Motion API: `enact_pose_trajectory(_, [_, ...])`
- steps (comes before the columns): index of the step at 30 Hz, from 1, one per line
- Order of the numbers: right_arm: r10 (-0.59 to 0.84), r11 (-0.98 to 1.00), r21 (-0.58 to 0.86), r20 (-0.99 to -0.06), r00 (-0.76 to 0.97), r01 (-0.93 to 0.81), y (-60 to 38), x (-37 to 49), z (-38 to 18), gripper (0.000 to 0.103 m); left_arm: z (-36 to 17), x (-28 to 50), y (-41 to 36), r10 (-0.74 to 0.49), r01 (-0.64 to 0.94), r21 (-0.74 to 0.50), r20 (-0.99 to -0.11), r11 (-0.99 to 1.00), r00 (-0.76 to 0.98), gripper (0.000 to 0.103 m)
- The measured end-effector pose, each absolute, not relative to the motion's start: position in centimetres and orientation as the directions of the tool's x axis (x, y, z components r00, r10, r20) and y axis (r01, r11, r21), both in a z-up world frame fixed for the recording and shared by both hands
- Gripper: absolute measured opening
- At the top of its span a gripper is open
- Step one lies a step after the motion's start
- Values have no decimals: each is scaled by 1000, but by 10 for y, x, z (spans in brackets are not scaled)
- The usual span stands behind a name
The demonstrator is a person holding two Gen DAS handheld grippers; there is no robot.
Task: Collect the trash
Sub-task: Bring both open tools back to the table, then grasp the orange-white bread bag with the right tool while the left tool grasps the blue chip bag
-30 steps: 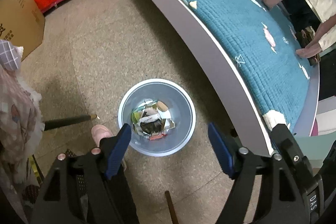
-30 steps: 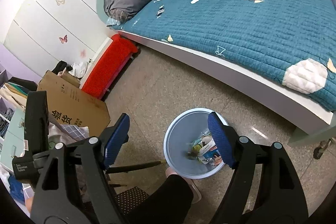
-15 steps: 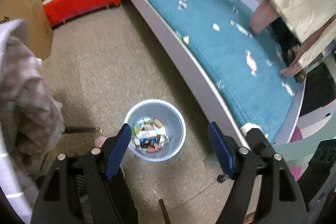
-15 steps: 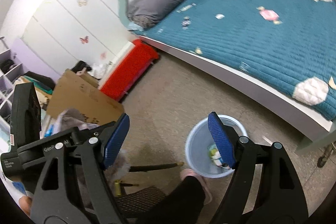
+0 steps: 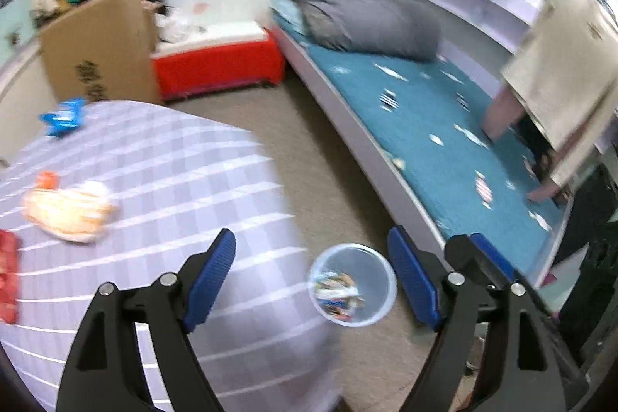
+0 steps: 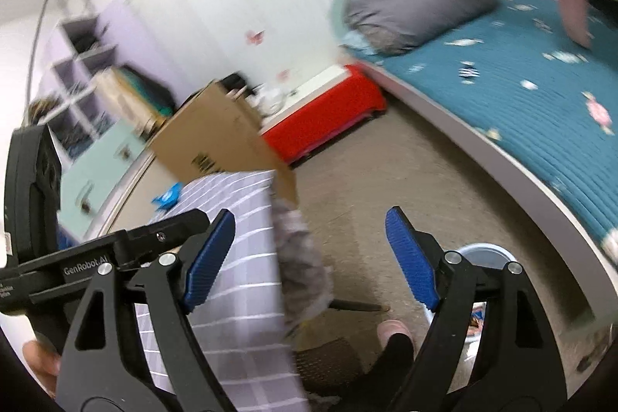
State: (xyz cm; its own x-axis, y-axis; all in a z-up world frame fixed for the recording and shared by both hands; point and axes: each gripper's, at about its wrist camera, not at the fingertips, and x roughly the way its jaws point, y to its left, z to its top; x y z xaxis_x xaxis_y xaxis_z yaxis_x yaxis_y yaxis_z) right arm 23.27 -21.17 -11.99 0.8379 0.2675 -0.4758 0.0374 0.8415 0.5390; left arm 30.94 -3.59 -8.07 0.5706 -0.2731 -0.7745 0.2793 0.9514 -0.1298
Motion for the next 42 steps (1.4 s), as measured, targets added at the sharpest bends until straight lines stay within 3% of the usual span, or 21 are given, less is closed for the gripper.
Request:
enact_pose_trajectory(10, [477,879,332,-582,658,-343,-5,314,-94,80,-55,316,160,-81,-18,-123,-755,992,651,83])
enact_pose_trajectory(17, [424,855,75,-672,608,-513,107,349,-106,81,-63,322,252,7,-173,-131,-777,976,630,83])
enact_pose_trajectory(25, [398,819,25,-744,536,-573,130,379,-134,81,-79,342,275,1,-204,-151,-802,967,597,83])
enact_pose_trajectory(26, [401,817,33,-750,526,-576,124,380,-136,68,-80,348,272,-6,-198,-153,-805,968,593,83])
enact_pose_trajectory(27, [404,814,42,-757,514,-579,120,381,-138,46,-81,352,269,-11,-194,-155,-807,969,591,83])
enact_pose_trajectory(33, [451,837,144,-730,514,-528,69,388,-130,43,-77,385,252,-51,-161,-177,-813,971,581,83])
enact_pose_trajectory(35, [450,856,169,-708,544,-489,54,395,-124,33,-77,401,248,-50,-166,-176,-817,970,574,83])
enact_pose_trajectory(42, [419,900,224,-678,603,-374,32,442,-117,31,-91,467,245,-51,-210,-193,-840,959,540,83])
